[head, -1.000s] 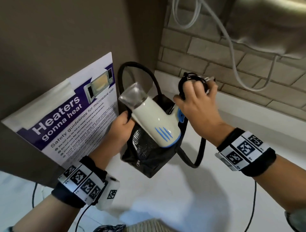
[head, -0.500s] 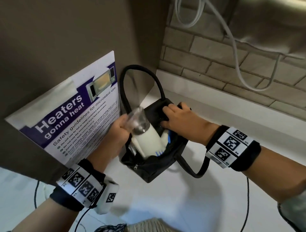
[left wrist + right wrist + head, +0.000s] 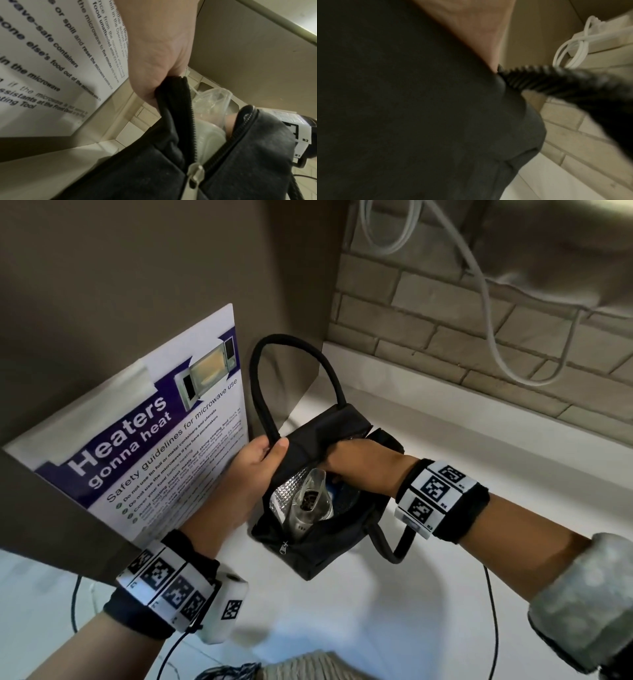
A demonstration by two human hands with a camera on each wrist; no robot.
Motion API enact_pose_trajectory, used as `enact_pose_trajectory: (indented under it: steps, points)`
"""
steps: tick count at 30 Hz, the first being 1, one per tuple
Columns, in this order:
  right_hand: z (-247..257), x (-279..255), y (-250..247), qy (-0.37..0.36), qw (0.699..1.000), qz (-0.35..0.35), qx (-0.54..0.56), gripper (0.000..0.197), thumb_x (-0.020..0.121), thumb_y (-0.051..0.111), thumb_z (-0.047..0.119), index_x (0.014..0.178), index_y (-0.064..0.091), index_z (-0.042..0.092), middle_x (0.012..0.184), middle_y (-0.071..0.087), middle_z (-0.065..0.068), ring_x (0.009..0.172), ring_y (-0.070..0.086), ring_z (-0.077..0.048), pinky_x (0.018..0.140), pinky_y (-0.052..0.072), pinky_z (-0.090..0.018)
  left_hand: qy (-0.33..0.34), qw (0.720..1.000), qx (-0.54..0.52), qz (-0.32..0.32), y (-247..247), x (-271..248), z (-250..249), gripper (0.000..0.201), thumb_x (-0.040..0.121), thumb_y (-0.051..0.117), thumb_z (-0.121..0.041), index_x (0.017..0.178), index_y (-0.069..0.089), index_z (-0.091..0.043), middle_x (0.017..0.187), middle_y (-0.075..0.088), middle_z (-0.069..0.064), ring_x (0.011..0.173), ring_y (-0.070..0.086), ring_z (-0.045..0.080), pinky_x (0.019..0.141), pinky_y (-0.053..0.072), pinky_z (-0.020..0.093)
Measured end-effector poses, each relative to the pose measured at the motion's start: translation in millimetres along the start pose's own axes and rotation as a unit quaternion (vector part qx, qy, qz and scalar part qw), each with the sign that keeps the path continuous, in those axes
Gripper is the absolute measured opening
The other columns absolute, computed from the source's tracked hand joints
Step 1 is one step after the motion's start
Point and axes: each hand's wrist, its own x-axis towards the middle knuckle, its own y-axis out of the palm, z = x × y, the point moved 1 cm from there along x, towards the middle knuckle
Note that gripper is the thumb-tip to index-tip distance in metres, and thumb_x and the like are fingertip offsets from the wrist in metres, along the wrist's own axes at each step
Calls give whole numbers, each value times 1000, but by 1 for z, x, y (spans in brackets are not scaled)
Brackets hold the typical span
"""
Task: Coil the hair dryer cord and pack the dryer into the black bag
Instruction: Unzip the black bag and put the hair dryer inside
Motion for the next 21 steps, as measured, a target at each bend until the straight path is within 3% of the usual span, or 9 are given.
enact_pose_trajectory:
  steps: [3,5,8,10,12,14,16,19,21]
  points:
    - [3,-3,-3,9,998,22,60,34,92,43,2,122,57,7,120,60,-17,110,57,-31,88,40,-31,1,1000,-3,1,0,-2,-2,38,74,59,-58,75,59,-20,94,68,23,95,66,37,93,47,62]
    - [2,-4,-5,26,996,4,87,30,91,44,1,114,61,6,115,63,-18,106,58,-31,84,39,-29,7,1000,-10,-3,-1,-1,-2,42,77,61,-54,83,60,-13,92,70,20,91,67,36,92,50,55]
    - [-6,-4,-7,79,994,-30,63,24,91,44,10,101,66,11,103,67,-10,97,63,-28,80,48,-32,31,999,22,-32,-6,0,-3,40,78,62,-53,69,50,-16,67,59,15,65,56,30,72,48,41]
    - [-8,-9,-11,74,994,0,78,25,94,43,18,101,66,12,101,68,-6,94,63,-25,82,49,-37,43,997,43,-38,-8,-1,-2,40,75,63,-54,76,53,-15,75,67,17,72,64,35,77,54,46]
    - [-5,-17,-19,57,989,70,116,28,97,38,24,103,63,12,105,67,-5,93,59,-22,87,46,-34,57,995,65,-58,-9,-3,-1,32,78,69,-41,90,55,-15,84,72,13,83,69,32,84,55,48]
    - [-1,-24,-25,62,984,122,116,33,99,34,28,107,62,12,108,64,-7,90,51,-20,85,40,-29,81,990,69,-95,-8,-6,-2,34,79,74,-27,101,49,-20,92,68,7,89,68,25,84,54,36]
    - [3,-28,-28,75,984,131,100,33,98,34,31,107,61,13,97,58,-7,86,46,-19,79,35,-28,131,981,81,-119,-4,-13,-8,50,78,74,-14,108,35,-23,97,60,8,87,65,25,76,51,26]
    - [6,-30,-29,81,986,121,86,31,97,35,34,104,61,18,89,48,3,96,49,-20,80,30,-29,214,965,104,-108,2,-27,-17,61,72,72,-11,103,24,-33,98,48,1,83,63,26,70,58,39]
    - [6,-33,-28,82,989,94,84,32,97,35,39,97,61,21,94,52,4,105,45,-19,83,28,-33,250,937,232,-76,5,-37,-21,58,66,71,-17,102,29,-30,105,40,1,92,57,27,74,56,45]
